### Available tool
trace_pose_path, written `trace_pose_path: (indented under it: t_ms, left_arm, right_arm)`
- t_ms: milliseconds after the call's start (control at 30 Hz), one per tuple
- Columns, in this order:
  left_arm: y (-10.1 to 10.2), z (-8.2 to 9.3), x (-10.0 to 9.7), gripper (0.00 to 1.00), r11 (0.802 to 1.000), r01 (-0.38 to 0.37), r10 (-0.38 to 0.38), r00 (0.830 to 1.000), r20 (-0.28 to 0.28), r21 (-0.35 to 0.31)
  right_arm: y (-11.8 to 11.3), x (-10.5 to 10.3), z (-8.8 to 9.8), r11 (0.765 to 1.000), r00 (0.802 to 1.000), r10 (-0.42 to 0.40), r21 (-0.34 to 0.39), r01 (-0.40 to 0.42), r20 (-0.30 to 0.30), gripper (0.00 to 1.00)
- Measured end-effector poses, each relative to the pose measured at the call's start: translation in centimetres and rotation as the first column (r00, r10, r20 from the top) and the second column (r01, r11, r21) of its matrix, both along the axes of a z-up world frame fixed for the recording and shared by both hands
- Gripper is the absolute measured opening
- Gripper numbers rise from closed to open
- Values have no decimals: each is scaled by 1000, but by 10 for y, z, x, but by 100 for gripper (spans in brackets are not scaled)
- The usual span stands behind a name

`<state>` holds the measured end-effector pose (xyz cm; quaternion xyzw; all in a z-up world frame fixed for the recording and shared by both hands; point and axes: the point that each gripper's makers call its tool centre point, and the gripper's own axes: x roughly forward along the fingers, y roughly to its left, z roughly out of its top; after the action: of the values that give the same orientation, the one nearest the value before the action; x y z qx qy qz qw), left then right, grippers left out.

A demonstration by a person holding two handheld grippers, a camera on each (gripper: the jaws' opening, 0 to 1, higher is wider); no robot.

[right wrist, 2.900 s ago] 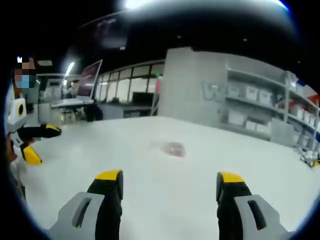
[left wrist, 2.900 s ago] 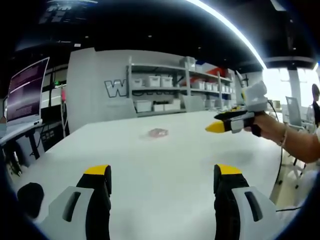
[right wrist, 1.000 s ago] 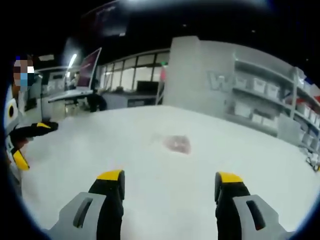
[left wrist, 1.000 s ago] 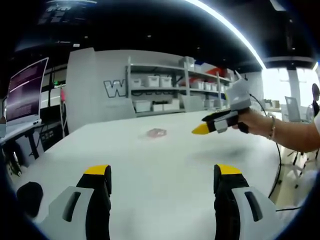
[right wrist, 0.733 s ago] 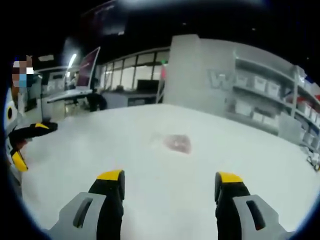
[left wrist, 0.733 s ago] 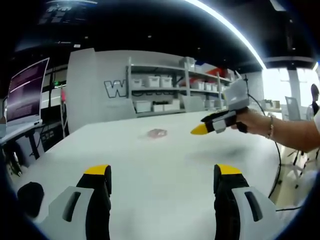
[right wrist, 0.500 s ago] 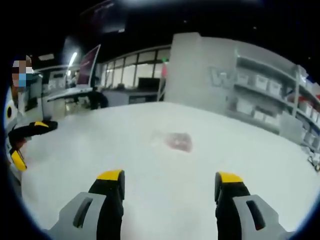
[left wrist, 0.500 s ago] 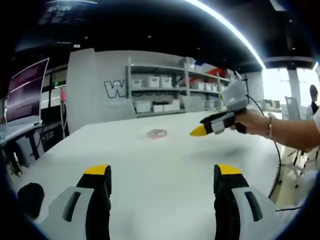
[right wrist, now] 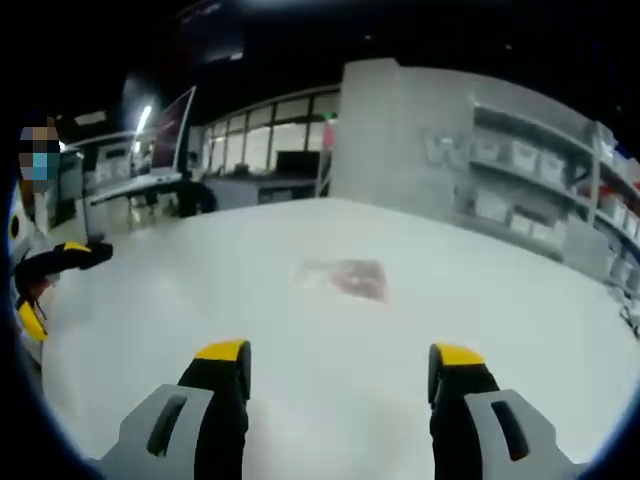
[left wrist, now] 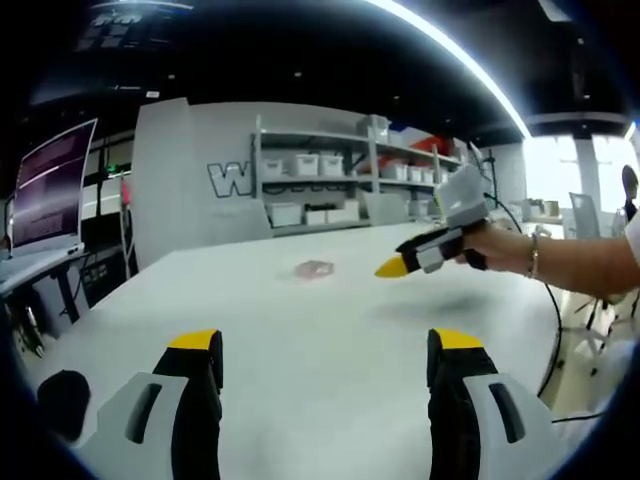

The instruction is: Open the resealable bag by pulling the two sides of the seal apart until the entire bag opening is separated and visibly accessible.

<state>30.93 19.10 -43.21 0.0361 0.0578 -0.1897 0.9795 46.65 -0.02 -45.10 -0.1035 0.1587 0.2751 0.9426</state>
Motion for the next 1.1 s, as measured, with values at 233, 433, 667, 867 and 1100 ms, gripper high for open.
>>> trace_pose_path:
  t_ms: [233,433,667,867,1100]
  left_arm:
    - [2,1,0,82,1000,-4,4,1000,2,-2]
    - [1,1,1,82,1000,-2,2,1000,3,-3]
    - [3,0,1,82,1000,-6,6,1000,1,-2]
    - [3,-3,0,82,1000,-9,9,1000,-3,-4]
    - [2,-3,0,82,1000,-7,7,1000,-5,-3]
  right_arm:
    - [-1,6,-2,1000,1000,0,-17,0,0,72]
    - [3,9,-3,1000,1000,2,-27,-2,-2,72]
    - [7,11,-2,1000,1000,6,-30,-6,0,72]
    - [10,12,-6,999,1000,10,-40,-11,-5,71]
    - [13,17,-6,998,1000,17,-58,-17,0,70]
